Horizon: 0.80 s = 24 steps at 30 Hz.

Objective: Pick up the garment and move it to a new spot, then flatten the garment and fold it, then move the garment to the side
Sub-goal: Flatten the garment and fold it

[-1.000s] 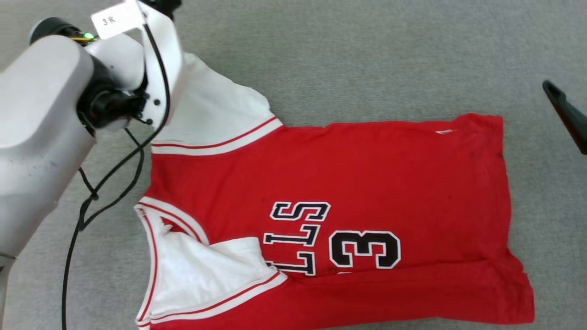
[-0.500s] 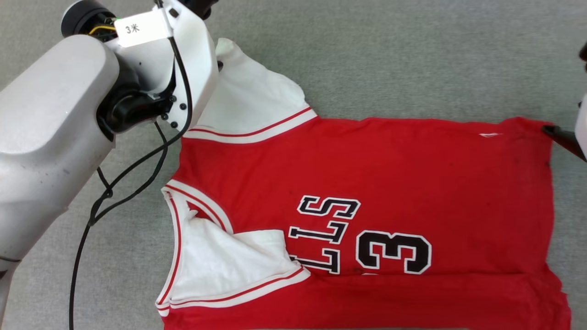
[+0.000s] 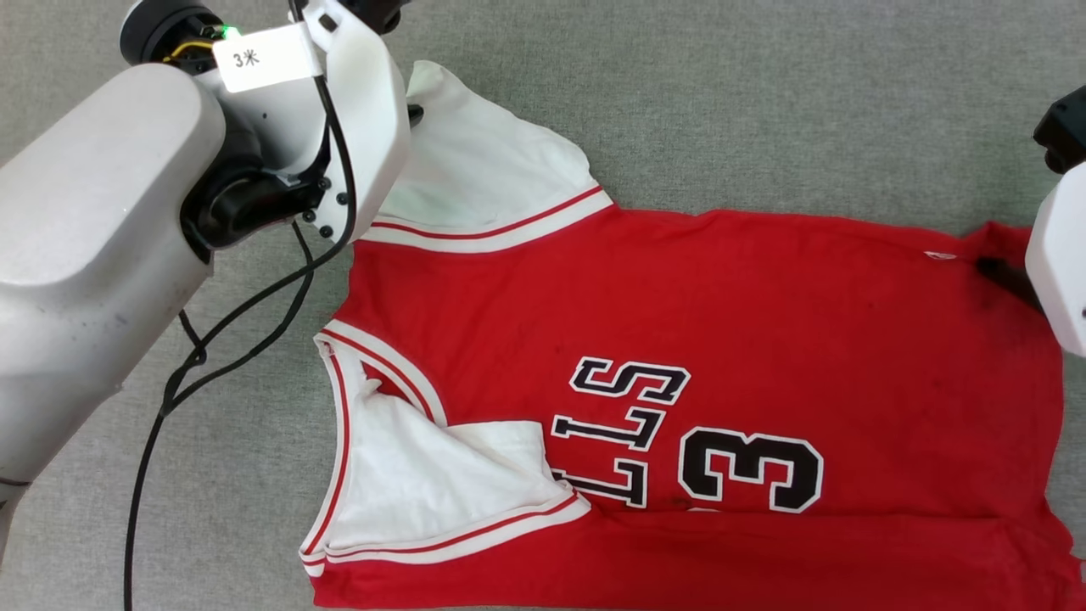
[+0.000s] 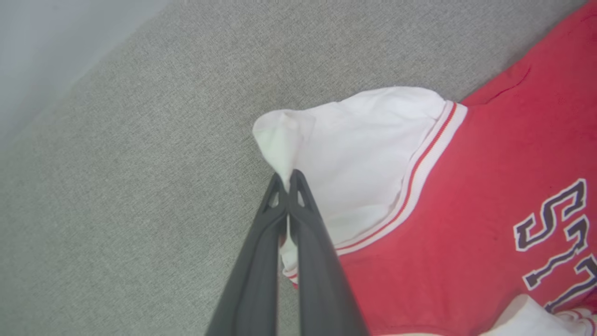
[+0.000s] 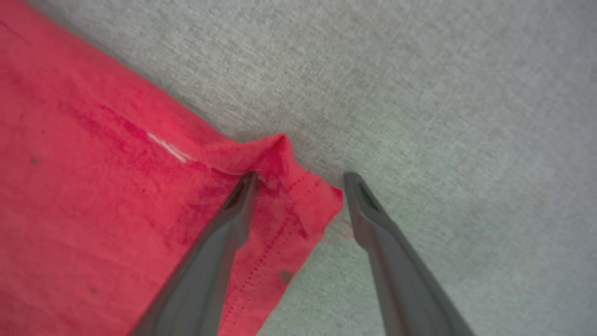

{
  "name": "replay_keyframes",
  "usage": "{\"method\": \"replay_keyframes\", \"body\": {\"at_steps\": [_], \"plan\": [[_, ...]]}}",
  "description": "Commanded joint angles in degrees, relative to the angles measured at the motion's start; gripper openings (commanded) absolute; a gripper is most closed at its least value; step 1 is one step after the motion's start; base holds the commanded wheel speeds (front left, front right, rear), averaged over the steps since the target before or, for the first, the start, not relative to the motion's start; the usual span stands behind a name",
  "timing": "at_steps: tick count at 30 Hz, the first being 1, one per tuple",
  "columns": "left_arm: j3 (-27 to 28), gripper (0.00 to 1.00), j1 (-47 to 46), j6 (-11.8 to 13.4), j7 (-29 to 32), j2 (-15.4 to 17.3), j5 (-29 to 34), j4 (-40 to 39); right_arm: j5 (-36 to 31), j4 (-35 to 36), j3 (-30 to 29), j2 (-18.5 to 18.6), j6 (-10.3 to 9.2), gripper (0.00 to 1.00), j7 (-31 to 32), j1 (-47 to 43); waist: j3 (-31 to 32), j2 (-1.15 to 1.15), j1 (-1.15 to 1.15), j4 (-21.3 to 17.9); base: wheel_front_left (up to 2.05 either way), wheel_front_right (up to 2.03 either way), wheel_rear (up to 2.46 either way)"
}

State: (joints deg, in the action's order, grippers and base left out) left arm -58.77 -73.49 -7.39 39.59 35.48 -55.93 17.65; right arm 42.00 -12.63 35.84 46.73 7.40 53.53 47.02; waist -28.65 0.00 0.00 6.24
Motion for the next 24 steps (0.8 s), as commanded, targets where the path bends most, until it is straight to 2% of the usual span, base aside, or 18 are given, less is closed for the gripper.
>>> {"method": "replay_keyframes", "body": {"at_steps": [1, 8, 16, 24], "plan": [[-0.2, 0.0, 0.3, 0.0, -0.6, 0.3, -0.4, 0.0, 0.4, -1.0, 2.3, -1.6, 0.16, 0.02, -0.7, -1.5, 0.6, 0.0, 0.0, -0.3, 0.0, 0.0, 0.0], [-1.1, 0.0, 3.4, 0.0, -3.6, 1.7, -2.0, -0.4, 1.3, -3.1, 2.1, -1.4, 0.07, 0.0, -9.8, -0.9, 5.8, 0.0, 0.0, -1.0, 0.0, 0.0, 0.0], [-2.7, 0.0, 10.9, 0.1, -6.4, 5.2, -4.3, -3.4, 3.6, -3.0, 2.4, -0.7, 0.07, 0.0, -18.7, -7.3, 13.5, 0.0, 0.0, -0.9, 0.0, 0.0, 0.0], [-4.2, 0.0, 20.0, 2.7, -8.4, 10.1, -6.1, -9.5, 4.1, -0.3, 0.6, 1.0, 0.07, 0.0, -23.5, -16.5, 18.9, 0.0, 0.0, -0.9, 0.0, 0.0, 0.0]]}}
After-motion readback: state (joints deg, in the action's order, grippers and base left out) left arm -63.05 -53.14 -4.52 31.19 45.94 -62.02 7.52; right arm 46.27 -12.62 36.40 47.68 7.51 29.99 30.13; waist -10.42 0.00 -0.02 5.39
